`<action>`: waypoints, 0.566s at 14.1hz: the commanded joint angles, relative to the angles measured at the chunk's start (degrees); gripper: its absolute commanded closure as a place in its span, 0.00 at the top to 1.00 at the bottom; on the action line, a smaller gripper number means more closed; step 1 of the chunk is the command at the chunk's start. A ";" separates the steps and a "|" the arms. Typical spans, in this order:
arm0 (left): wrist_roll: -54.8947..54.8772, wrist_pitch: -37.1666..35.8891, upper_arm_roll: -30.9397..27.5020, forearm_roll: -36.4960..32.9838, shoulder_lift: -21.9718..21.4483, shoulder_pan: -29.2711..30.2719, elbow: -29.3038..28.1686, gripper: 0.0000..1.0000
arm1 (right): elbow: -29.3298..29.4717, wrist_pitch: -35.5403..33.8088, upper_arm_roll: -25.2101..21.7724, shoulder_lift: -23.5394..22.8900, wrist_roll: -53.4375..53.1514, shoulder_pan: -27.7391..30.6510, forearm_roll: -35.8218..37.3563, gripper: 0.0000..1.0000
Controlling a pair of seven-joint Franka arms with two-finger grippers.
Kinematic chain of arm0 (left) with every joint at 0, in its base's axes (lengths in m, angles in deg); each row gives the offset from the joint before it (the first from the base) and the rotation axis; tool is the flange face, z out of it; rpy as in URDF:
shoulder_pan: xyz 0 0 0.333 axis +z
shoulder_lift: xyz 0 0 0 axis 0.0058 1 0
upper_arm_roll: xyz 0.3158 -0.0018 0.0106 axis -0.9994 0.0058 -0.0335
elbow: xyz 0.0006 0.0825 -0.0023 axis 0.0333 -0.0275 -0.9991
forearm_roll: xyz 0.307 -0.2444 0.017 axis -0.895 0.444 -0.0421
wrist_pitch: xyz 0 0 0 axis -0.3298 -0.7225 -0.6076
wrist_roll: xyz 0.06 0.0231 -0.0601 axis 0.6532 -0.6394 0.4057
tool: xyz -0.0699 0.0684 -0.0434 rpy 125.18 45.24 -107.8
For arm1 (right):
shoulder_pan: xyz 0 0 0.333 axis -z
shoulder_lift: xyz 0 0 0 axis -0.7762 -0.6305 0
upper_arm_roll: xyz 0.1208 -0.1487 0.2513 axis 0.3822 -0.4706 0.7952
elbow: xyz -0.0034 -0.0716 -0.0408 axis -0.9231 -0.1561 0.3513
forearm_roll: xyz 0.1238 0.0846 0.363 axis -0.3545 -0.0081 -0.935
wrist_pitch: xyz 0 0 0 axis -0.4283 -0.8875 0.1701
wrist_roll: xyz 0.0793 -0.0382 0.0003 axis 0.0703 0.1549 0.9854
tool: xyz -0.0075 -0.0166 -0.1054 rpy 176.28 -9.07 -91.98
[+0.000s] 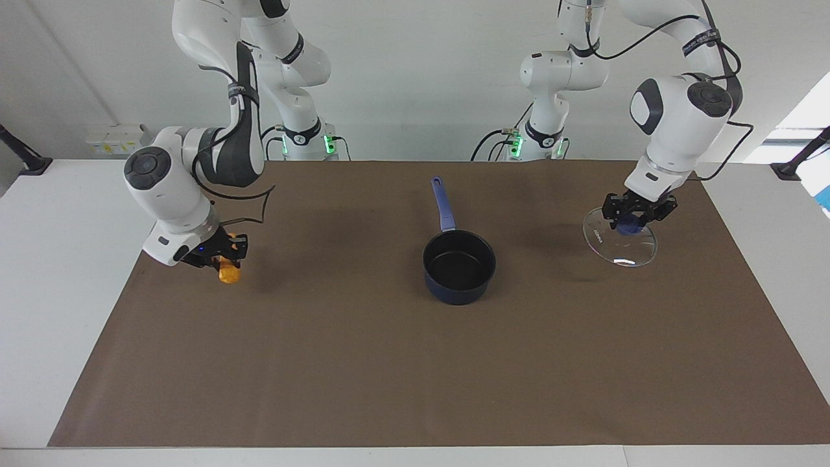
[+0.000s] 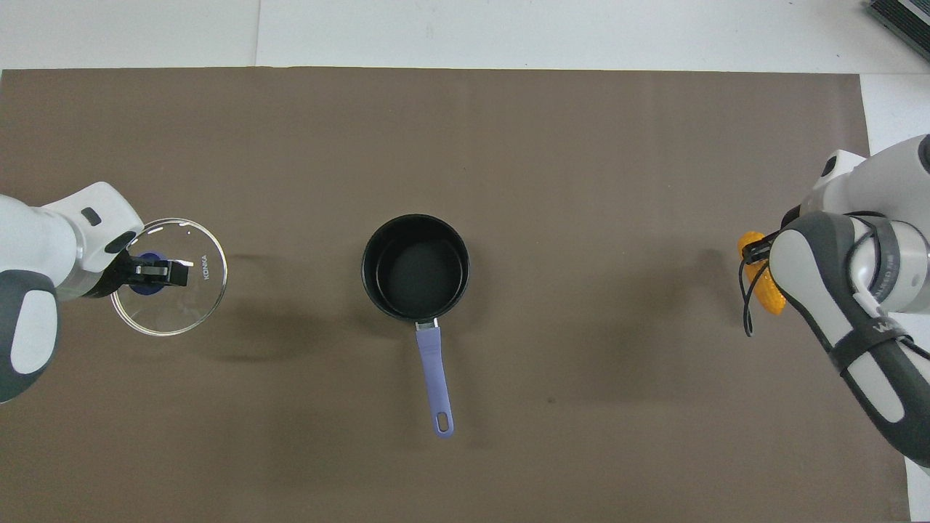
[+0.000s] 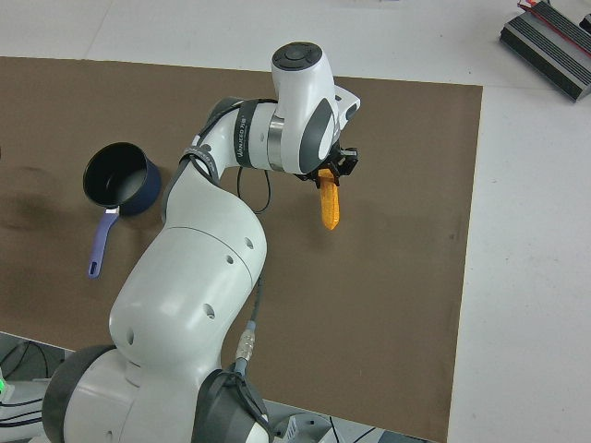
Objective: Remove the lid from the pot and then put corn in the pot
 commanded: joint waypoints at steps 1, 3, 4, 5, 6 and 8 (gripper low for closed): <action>-1.79 5.87 0.74 -0.77 -3.64 2.11 -7.72 0.00 | 3.94 -3.45 1.45 -0.05 -8.79 -2.41 -0.66 0.00; -1.79 11.57 0.56 -0.86 -3.73 2.81 -12.20 0.00 | 5.36 -3.89 2.41 -0.22 -15.73 -5.74 -0.66 0.00; -1.79 14.56 0.56 -0.94 -3.47 3.42 -14.22 0.00 | 5.36 -3.46 2.50 -0.22 -18.90 -7.76 -0.92 0.00; -1.97 16.76 0.56 -1.03 -3.21 3.86 -15.81 0.00 | 5.36 -3.19 2.51 -0.31 -22.06 -9.52 -1.71 0.00; -2.32 18.78 0.56 -1.03 -2.95 4.39 -17.05 0.00 | 5.45 -3.02 2.51 -0.31 -25.31 -11.46 -3.71 0.00; -2.41 21.00 0.56 -1.03 -2.07 4.83 -18.11 0.00 | 7.55 -3.01 2.59 -0.92 -30.68 -15.50 -7.59 0.00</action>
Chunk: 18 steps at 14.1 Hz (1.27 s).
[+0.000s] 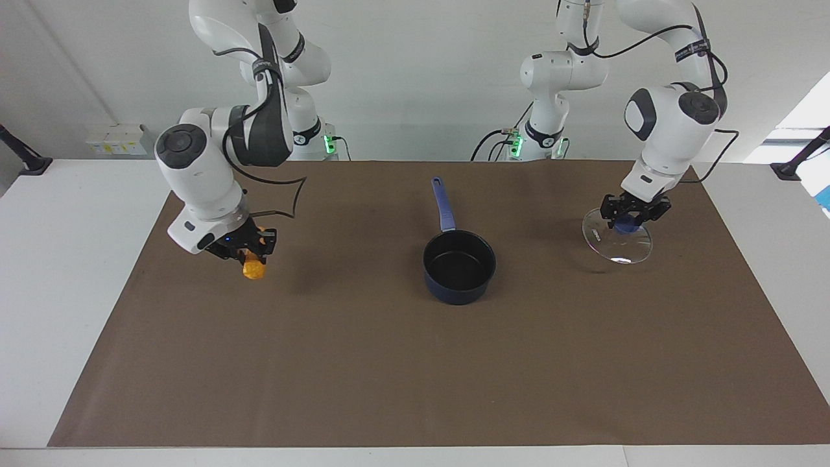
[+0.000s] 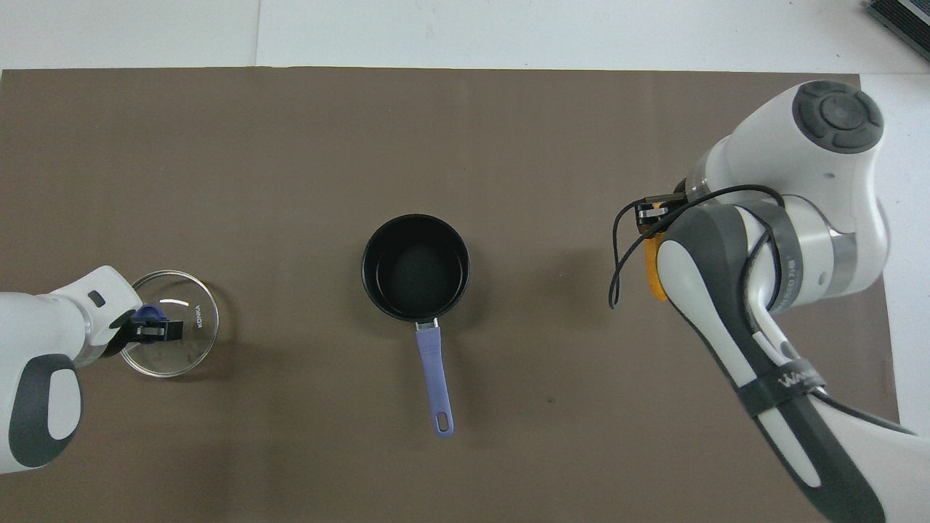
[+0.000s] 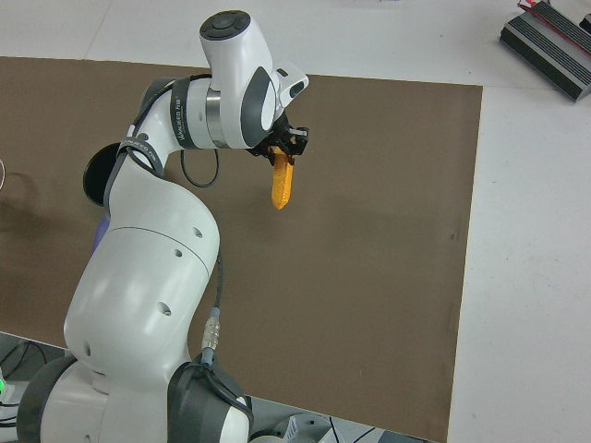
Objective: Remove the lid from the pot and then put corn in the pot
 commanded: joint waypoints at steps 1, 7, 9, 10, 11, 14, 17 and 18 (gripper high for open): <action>-1.80 2.51 0.52 -1.00 -0.85 1.54 -1.58 0.13 | 5.17 -0.30 -0.14 -2.24 -7.46 -4.27 -3.64 0.00; -6.29 -8.09 0.60 -0.92 0.38 3.65 8.32 1.00 | 16.61 3.03 1.52 -8.05 -17.33 -8.68 -6.99 0.00; -4.80 -14.43 0.87 -0.74 1.61 2.69 14.56 1.00 | 20.64 4.44 2.92 -11.29 -21.45 -9.91 -6.90 0.00; -2.97 -16.37 0.95 -0.48 1.79 2.16 16.51 1.00 | 22.75 5.23 2.93 -13.13 -23.73 -11.31 -6.81 0.00; -0.69 -17.44 0.96 -0.48 2.23 0.68 18.44 1.00 | 24.17 5.41 2.93 -14.46 -24.89 -12.19 -6.46 0.00; 4.68 -24.45 0.96 -0.21 3.11 -3.63 25.38 1.00 | 23.83 6.90 2.93 -15.87 -26.04 -15.53 -6.02 0.00; 6.19 -31.23 1.13 1.35 3.28 -6.19 32.59 1.00 | 23.21 6.99 3.02 -18.76 -25.87 -17.29 -5.85 0.00; 5.76 -33.51 1.13 1.98 3.89 -6.80 35.05 1.00 | 23.13 7.34 3.02 -19.39 -25.86 -17.73 -5.85 0.01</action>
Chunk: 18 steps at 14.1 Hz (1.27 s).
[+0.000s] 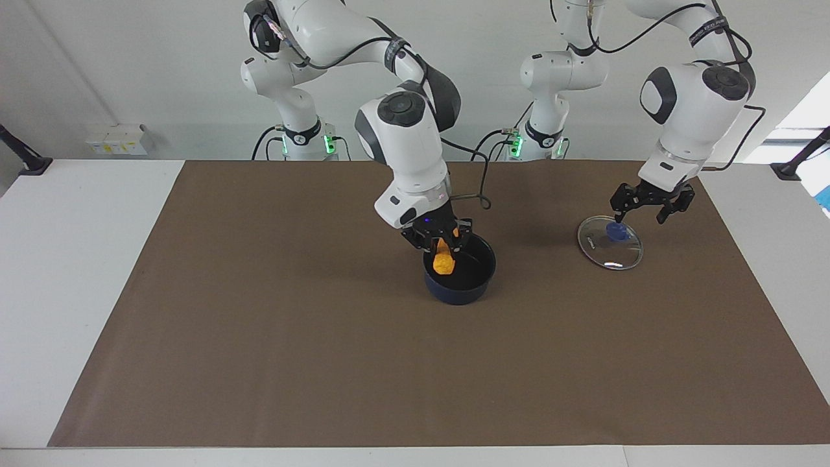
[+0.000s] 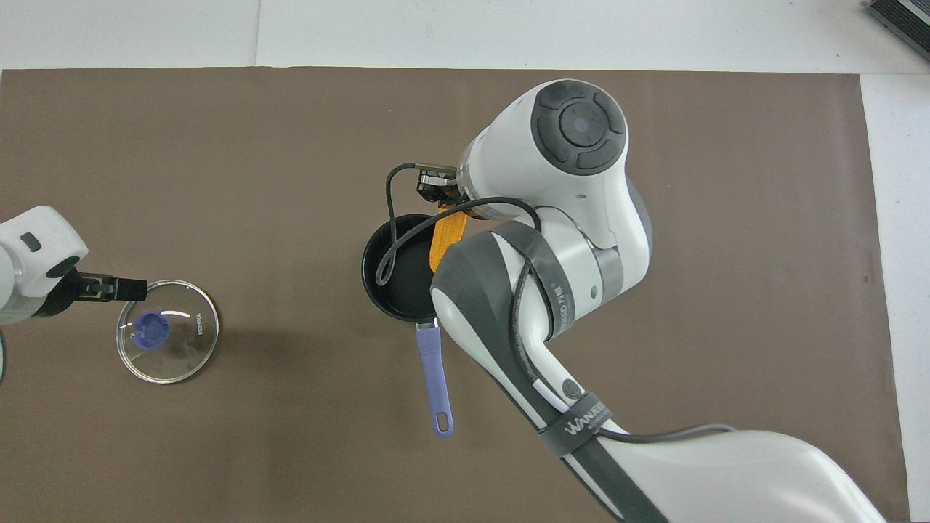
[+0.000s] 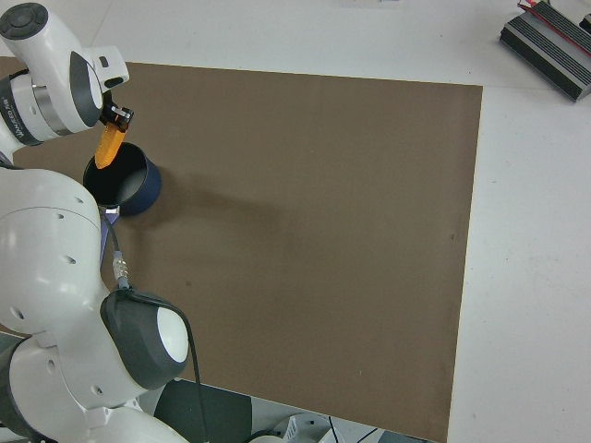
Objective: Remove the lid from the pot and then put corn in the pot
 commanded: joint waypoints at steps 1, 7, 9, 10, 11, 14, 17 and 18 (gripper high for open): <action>0.05 -7.67 -0.66 1.27 3.57 -2.05 9.25 1.00 | 1.16 1.79 0.15 -2.53 -0.65 -0.62 -0.16 0.02; -0.30 -22.71 -0.40 1.88 8.69 -3.29 24.83 1.00 | -1.99 5.30 0.15 -3.23 -0.03 -1.23 -0.60 0.13; -1.00 -24.74 -0.49 2.23 8.25 -3.20 26.41 1.00 | -3.50 6.28 0.15 -3.23 0.67 -1.41 -0.68 0.21; -2.05 -24.66 -0.57 2.41 7.73 -3.46 25.98 1.00 | -4.02 6.62 0.15 -3.06 1.11 -1.41 -0.94 0.27; -3.01 -24.49 -0.66 2.41 7.46 -3.38 25.55 1.00 | -4.38 6.98 0.15 -2.97 1.20 -1.41 -0.95 0.28; -3.02 -24.49 -0.66 2.41 6.76 -3.02 24.66 1.00 | -5.43 7.68 0.15 -3.05 1.29 -1.59 -0.95 0.36; -2.85 -24.40 -0.75 2.41 6.58 -3.29 24.22 1.00 | -5.96 8.74 0.23 -2.79 1.20 -1.67 -1.30 0.55; -2.85 -24.31 -0.75 2.41 6.58 -3.37 24.22 1.00 | -5.96 8.65 0.23 -2.79 1.11 -1.67 -1.30 0.66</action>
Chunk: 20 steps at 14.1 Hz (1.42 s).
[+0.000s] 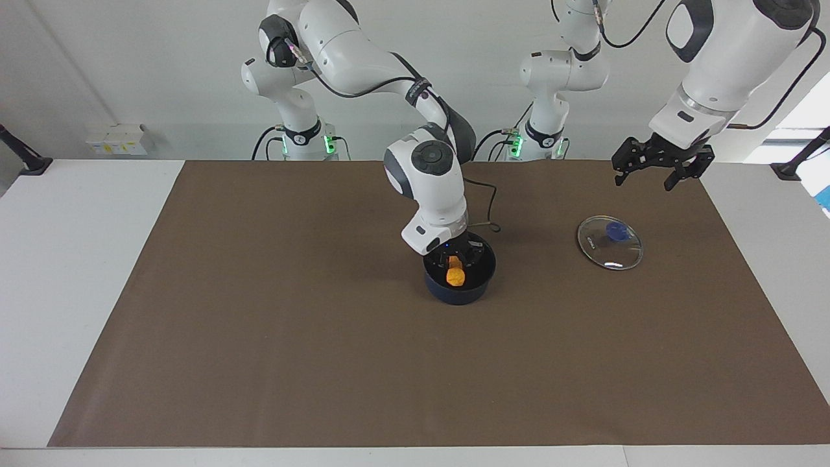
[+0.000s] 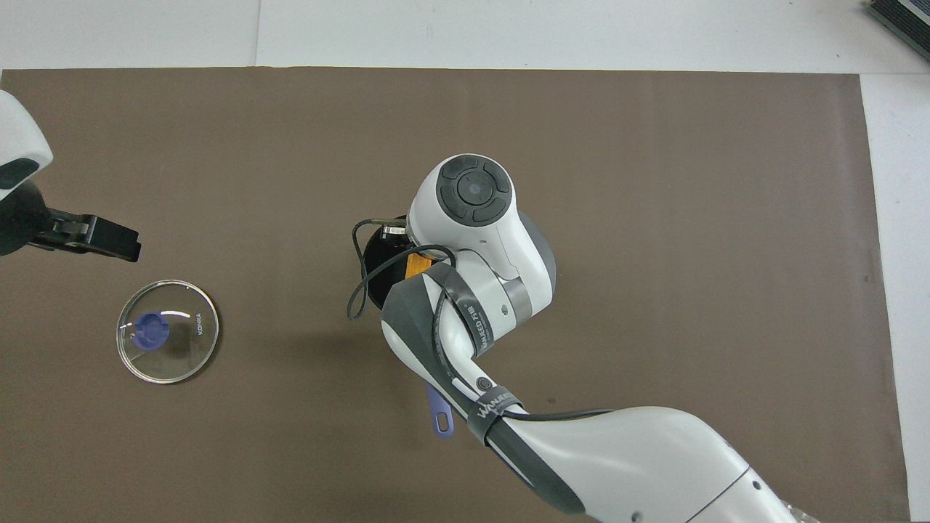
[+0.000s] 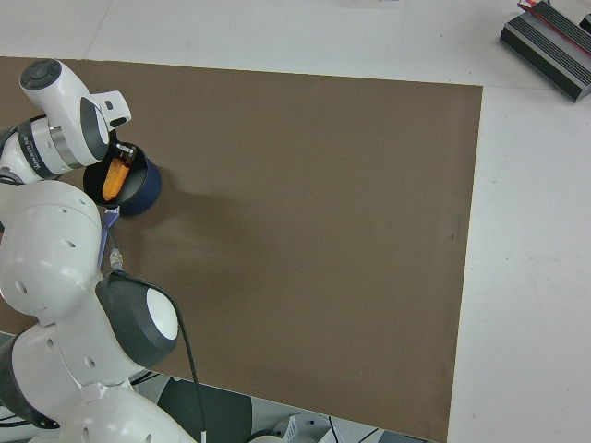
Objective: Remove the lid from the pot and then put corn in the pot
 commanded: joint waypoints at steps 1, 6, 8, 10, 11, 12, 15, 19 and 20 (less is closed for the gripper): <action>-0.70 -0.69 -0.63 0.63 -0.84 -0.72 -0.55 1.00 | -1.48 1.49 0.14 0.74 0.98 0.09 -1.12 0.85; -0.70 -0.60 -0.63 0.63 -1.11 -0.72 -0.81 1.00 | -1.30 0.61 -1.09 4.68 0.81 2.11 0.19 1.00; -0.61 -0.52 -0.63 0.63 -1.11 -0.72 -0.99 1.00 | -1.39 -2.54 -1.53 8.72 0.89 5.00 2.56 1.00; -0.44 -0.43 -0.63 0.63 -1.19 -0.72 -0.99 1.00 | -1.48 -6.41 -1.45 12.15 1.33 9.21 4.93 1.00; -0.35 -0.34 -0.63 0.63 -1.19 -0.72 -1.16 1.00 | -1.39 -7.82 -1.53 13.38 2.29 10.54 5.99 1.00; -0.17 -0.34 -0.63 0.63 -1.19 -0.72 -1.25 1.00 | -1.39 -8.79 -1.62 14.27 3.17 11.68 7.30 1.00; 0.00 0.01 -0.63 0.63 -1.19 -0.63 -1.25 1.00 | -1.39 -11.17 -1.45 17.95 3.97 16.16 9.51 1.00; -0.34 2.29 -0.63 0.63 -1.19 -0.46 -0.99 1.00 | -1.04 -16.69 -1.36 23.05 7.84 21.44 8.37 1.00; -0.69 2.21 -0.63 0.63 -1.19 -0.28 -0.90 1.00 | -1.04 -18.28 -1.36 24.28 8.27 22.23 8.28 1.00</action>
